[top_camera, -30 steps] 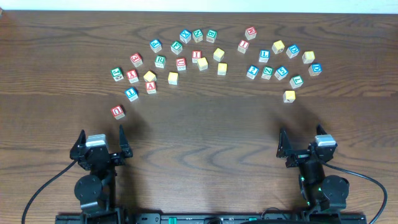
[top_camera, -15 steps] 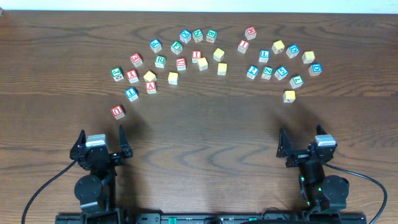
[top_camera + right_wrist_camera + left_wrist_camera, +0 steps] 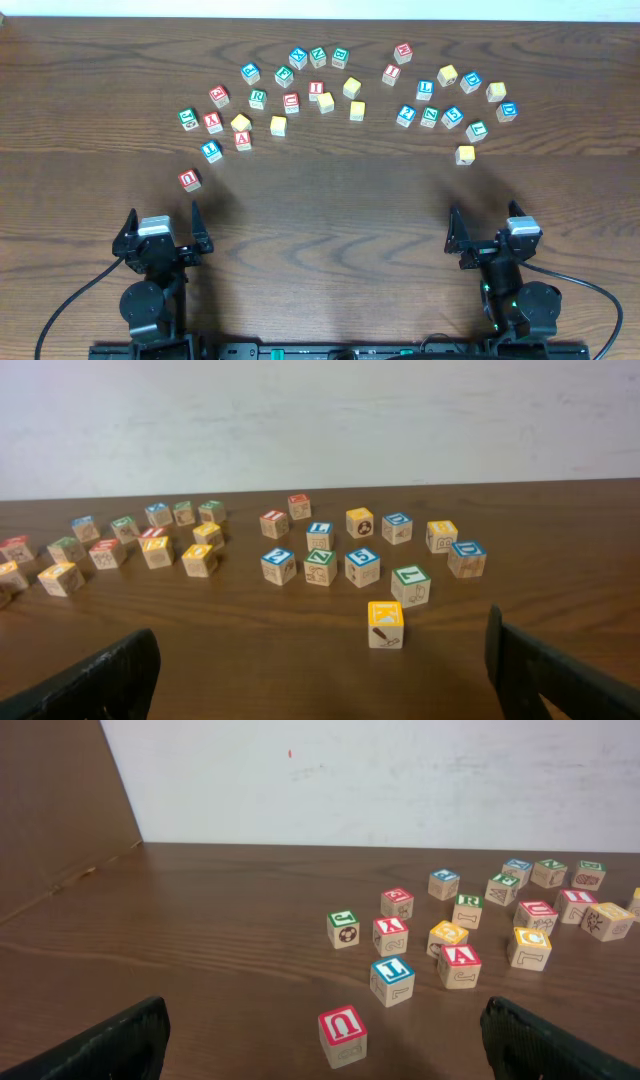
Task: Spell out CORL
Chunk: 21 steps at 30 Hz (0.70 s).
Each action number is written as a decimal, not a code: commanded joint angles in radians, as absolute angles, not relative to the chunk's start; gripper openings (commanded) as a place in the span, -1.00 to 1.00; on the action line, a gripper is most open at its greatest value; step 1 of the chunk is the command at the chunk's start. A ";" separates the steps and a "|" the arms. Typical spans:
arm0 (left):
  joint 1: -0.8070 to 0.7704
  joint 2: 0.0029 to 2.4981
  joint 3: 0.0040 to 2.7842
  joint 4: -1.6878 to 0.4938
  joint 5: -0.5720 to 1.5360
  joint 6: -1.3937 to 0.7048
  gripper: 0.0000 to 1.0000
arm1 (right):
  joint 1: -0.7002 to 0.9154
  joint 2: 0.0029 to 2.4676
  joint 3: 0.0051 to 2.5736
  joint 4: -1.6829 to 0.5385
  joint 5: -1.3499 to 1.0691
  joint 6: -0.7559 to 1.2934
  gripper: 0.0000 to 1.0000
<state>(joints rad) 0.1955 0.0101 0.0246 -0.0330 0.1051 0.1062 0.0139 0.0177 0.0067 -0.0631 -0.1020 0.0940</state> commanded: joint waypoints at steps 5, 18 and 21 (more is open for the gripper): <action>0.195 0.005 0.004 -0.059 0.111 0.119 0.96 | 0.008 0.015 0.006 -0.068 -0.084 0.081 0.99; 0.195 0.024 0.046 -0.056 0.112 0.089 0.96 | 0.008 0.015 0.012 -0.048 -0.066 0.072 0.98; 0.195 0.071 0.084 -0.055 0.112 0.089 0.96 | 0.008 0.016 0.031 -0.049 -0.067 0.073 0.99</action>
<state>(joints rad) 0.1955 0.0284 0.0319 -0.0425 0.1051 0.1013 0.0139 0.0177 0.0067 -0.0517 -0.0574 0.0860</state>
